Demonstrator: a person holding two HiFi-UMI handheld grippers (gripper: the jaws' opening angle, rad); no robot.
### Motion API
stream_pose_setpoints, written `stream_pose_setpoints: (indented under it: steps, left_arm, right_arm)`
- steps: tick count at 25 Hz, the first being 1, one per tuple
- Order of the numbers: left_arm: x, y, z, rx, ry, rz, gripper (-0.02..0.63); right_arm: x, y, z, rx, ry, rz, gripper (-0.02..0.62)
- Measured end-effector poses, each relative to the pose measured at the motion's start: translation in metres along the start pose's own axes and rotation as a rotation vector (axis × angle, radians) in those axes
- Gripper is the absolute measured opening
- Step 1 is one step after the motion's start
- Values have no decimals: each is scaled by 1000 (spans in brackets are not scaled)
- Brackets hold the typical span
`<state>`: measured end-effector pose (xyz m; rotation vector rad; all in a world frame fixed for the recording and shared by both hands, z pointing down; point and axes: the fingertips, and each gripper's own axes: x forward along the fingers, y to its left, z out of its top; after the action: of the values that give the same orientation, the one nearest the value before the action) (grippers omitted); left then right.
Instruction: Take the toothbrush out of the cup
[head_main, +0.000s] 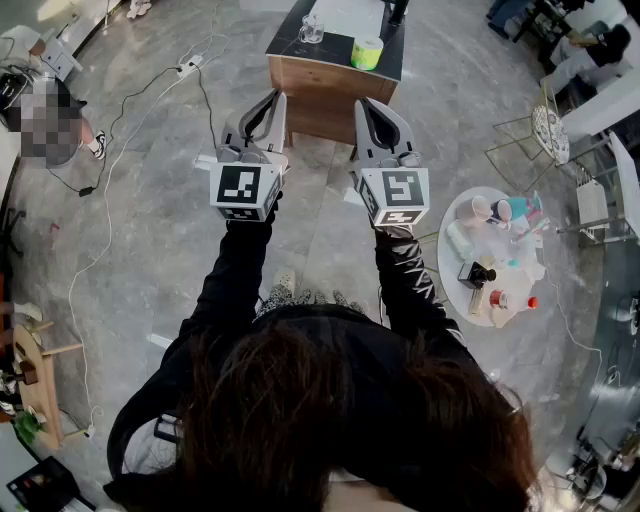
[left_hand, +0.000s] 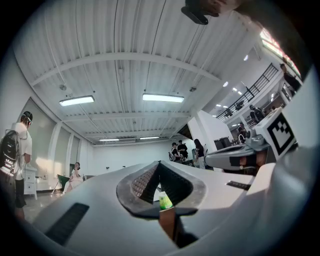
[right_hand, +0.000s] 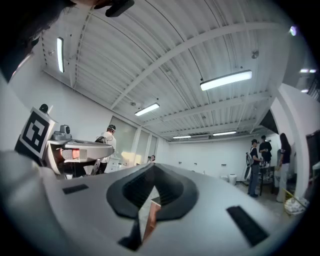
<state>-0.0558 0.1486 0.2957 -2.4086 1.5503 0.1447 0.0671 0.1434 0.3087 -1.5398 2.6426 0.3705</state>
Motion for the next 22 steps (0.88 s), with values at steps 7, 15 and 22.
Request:
stream_pose_setpoints:
  steps: [7, 15, 22]
  left_arm:
    - [0, 7, -5, -7, 5, 0, 8]
    - [5, 10, -17, -37, 18, -24, 8]
    - [11, 20, -23, -40, 29, -38, 8]
  right_arm:
    - [4, 3, -6, 4, 16, 4, 3]
    - [11, 7, -14, -5, 34, 18, 4]
    - [21, 11, -12, 13, 10, 13, 5]
